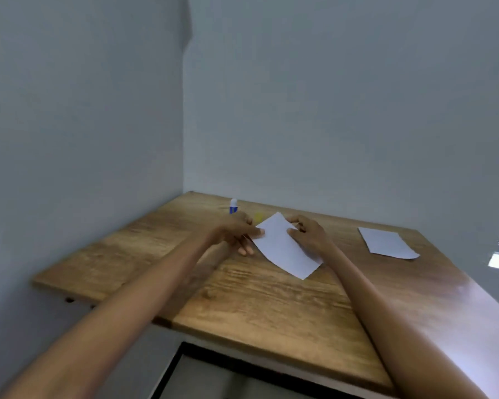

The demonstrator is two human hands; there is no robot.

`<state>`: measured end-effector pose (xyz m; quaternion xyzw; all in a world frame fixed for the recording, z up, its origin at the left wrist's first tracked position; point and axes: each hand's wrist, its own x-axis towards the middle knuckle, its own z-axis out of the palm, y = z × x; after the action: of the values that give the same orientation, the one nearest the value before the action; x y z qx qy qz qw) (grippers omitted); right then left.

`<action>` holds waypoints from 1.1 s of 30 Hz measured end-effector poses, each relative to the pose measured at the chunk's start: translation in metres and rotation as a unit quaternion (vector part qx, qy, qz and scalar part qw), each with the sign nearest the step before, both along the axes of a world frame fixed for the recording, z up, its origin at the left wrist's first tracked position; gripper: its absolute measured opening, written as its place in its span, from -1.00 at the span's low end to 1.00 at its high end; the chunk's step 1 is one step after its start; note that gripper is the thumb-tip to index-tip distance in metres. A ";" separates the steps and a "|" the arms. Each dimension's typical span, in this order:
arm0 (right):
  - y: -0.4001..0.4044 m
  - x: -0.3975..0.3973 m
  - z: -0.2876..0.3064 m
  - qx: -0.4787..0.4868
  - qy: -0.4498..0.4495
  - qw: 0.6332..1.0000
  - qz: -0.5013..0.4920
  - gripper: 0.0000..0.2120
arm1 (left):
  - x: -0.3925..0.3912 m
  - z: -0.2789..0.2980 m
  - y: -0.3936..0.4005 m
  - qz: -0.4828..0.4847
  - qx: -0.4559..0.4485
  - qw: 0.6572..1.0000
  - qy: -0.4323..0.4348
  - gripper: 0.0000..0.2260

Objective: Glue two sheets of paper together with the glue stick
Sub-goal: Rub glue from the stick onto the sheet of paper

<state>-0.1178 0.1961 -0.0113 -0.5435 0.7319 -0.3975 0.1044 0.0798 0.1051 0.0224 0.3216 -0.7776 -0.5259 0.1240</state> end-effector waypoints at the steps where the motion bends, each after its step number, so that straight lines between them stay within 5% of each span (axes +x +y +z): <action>1: -0.001 0.009 -0.001 0.019 0.020 1.000 0.014 -0.69 | 0.015 -0.002 -0.001 0.001 -0.001 1.000 -0.019 -0.87; 7: -0.009 0.033 -0.002 0.071 0.124 0.989 0.026 -0.73 | 0.059 -0.013 -0.014 0.026 -0.052 0.998 -0.023 -0.98; 13: -0.025 0.038 0.004 0.011 0.136 0.990 -0.021 -0.64 | 0.047 -0.023 -0.031 -0.017 -0.261 0.964 -0.044 -0.86; 22: -0.084 0.087 0.017 0.026 -0.074 0.988 0.131 -0.72 | 0.037 -0.039 -0.057 -0.132 -0.339 0.930 -0.052 -0.76; 33: -0.091 0.075 0.006 -0.044 -0.170 0.981 0.083 -0.82 | 0.029 -0.045 -0.066 -0.118 -0.346 0.931 -0.011 -0.74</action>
<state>-0.0428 0.1049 -0.0055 -0.5309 0.6373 -0.5061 0.2363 0.1090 0.0395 -0.0229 0.1703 -0.9451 -0.2314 0.1560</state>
